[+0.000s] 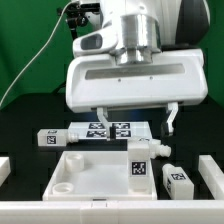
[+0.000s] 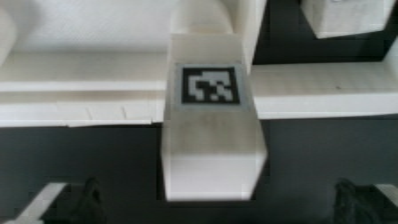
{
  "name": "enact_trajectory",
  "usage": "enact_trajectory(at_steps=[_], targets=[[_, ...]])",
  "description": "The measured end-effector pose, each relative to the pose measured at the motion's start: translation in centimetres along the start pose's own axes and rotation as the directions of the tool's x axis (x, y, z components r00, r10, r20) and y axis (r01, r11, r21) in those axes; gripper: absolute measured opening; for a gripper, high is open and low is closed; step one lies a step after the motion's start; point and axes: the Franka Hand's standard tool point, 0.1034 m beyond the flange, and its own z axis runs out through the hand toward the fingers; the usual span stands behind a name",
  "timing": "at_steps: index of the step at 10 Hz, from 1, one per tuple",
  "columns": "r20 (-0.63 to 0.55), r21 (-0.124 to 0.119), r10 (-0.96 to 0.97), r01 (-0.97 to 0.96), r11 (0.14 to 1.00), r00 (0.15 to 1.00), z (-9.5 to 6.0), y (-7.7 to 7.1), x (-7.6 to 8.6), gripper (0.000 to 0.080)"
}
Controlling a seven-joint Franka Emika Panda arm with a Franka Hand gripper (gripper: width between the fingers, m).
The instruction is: Assemble one leg
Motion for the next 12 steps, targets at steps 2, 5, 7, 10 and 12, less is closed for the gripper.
enact_trajectory(at_steps=[2,5,7,10,12], targets=[[0.149,0.039,0.007,-0.012,0.999,0.989,0.4,-0.8,-0.9,0.0648],[0.331,0.066,0.028,-0.052,0.996,0.943,0.4,-0.9,-1.1,0.0649],[0.495,0.036,0.06,-0.089,0.995,0.867,0.4,-1.1,-1.2,0.0649],[0.52,0.035,0.055,-0.085,0.996,0.853,0.9,-0.1,-0.9,0.0649],[0.521,0.036,0.054,-0.085,0.996,0.852,1.0,-0.2,-1.0,0.0649]])
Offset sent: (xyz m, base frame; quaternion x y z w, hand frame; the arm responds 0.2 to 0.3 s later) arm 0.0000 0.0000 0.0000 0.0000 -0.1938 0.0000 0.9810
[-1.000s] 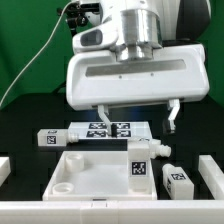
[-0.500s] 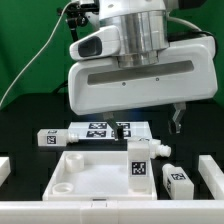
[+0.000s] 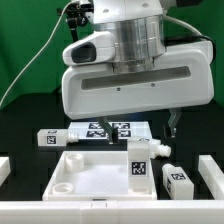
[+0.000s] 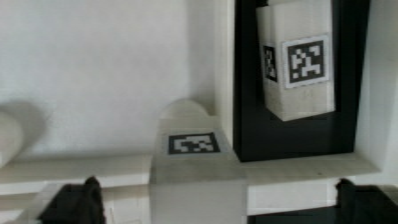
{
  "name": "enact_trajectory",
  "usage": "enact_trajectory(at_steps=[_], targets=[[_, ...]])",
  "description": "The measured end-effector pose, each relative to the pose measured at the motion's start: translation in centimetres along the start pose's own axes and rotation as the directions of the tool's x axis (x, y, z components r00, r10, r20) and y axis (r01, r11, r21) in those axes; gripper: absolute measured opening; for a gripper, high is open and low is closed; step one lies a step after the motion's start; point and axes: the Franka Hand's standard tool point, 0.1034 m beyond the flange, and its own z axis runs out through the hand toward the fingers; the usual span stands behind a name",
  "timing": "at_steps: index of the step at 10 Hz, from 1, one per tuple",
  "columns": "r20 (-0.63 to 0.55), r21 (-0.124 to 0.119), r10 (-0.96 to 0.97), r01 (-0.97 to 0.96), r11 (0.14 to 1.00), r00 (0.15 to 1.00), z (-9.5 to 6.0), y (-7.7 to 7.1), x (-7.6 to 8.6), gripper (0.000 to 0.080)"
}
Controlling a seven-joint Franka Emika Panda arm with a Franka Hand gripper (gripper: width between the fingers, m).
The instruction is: Assemble one leg
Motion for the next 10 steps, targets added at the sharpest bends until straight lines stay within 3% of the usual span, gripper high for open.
enact_trajectory(at_steps=[5,8,10], targets=[[-0.01,-0.007,0.017,-0.018,1.0,1.0,0.0,1.0,1.2,0.0649],[-0.019,-0.009,0.018,-0.019,1.0,1.0,0.9,1.3,1.2,0.0649],[-0.015,-0.009,0.016,-0.016,1.0,1.0,1.2,1.1,1.0,0.0395]])
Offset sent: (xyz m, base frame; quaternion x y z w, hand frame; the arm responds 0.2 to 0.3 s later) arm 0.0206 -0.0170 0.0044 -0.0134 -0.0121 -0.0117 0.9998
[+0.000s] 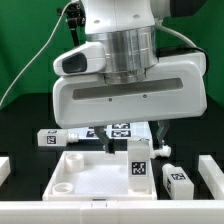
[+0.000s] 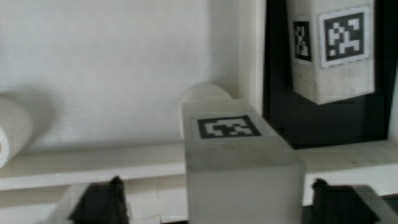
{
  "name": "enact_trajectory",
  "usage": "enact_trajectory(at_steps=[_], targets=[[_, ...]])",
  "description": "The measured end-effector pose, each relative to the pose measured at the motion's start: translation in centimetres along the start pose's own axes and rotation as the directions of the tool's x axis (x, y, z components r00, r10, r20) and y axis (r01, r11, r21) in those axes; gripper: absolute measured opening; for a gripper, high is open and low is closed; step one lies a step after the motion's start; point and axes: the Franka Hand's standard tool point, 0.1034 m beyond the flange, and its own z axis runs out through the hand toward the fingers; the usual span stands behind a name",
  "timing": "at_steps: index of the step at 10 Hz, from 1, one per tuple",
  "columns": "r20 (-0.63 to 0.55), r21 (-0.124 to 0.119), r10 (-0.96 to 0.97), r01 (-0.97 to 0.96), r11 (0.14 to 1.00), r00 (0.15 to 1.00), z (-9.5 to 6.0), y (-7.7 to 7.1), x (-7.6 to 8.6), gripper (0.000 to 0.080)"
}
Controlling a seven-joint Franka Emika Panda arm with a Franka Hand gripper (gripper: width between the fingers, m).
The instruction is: Assemble one leg
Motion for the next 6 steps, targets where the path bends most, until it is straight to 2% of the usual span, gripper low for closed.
enact_trajectory(at_steps=[1,4,6], targets=[[0.0,0.0,-0.001,0.001,1.0,1.0,0.0,-0.07,0.0,0.0275],[0.0,0.002,0.021,-0.021,1.0,1.0,0.0,-0.09,0.0,0.0279],[0.0,0.004,0.112,-0.112,0.994,0.994,0.01,-0.15,0.0,0.0279]])
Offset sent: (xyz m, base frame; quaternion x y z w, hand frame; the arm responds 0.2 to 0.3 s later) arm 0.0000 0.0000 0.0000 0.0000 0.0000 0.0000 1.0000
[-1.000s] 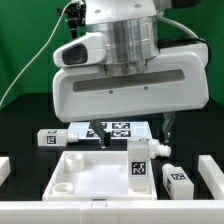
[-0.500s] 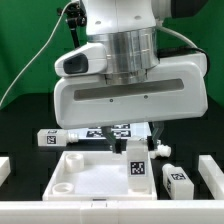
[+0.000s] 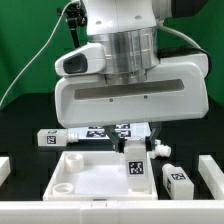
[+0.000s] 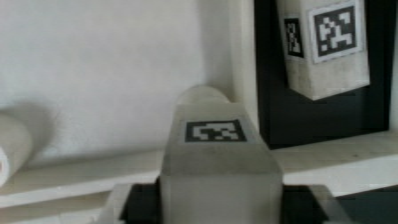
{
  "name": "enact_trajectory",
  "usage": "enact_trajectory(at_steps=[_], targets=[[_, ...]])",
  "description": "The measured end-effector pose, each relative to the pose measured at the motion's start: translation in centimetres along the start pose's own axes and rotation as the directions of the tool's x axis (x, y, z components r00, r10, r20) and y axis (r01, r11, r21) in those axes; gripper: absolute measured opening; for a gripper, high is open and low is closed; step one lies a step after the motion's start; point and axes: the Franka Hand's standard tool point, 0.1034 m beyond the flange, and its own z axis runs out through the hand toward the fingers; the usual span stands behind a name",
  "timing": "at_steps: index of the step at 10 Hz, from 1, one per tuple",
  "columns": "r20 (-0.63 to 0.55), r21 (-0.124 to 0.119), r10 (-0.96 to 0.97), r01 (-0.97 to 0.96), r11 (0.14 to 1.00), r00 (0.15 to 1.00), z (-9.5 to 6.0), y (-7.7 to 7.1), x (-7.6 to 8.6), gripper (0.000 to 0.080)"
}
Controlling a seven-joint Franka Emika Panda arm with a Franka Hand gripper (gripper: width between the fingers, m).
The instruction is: Assemble one leg
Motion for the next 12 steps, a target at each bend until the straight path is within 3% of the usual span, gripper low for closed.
enact_trajectory(at_steps=[2,4,5,6,8,9,11,12], targets=[[0.002,0.005,0.157,-0.157,0.988,0.988,0.06,-0.04,-0.06,0.0279],[-0.008,0.043,0.374,-0.373,0.927,0.927,0.07,0.02,0.24,0.0281],[-0.009,0.067,0.497,-0.496,0.866,0.868,0.1,0.01,0.34,0.0281],[0.01,0.097,0.666,-0.664,0.741,0.746,0.12,0.16,0.2,0.0281],[0.034,0.099,0.8,-0.799,0.593,0.599,0.17,-0.12,0.12,0.0281],[0.039,0.098,0.823,-0.822,0.561,0.567,0.18,-0.27,0.18,0.0281],[0.036,0.099,0.798,-0.797,0.596,0.602,0.23,-0.27,0.16,0.0281],[0.034,0.098,0.793,-0.792,0.603,0.608,0.25,-0.33,0.15,0.0467]])
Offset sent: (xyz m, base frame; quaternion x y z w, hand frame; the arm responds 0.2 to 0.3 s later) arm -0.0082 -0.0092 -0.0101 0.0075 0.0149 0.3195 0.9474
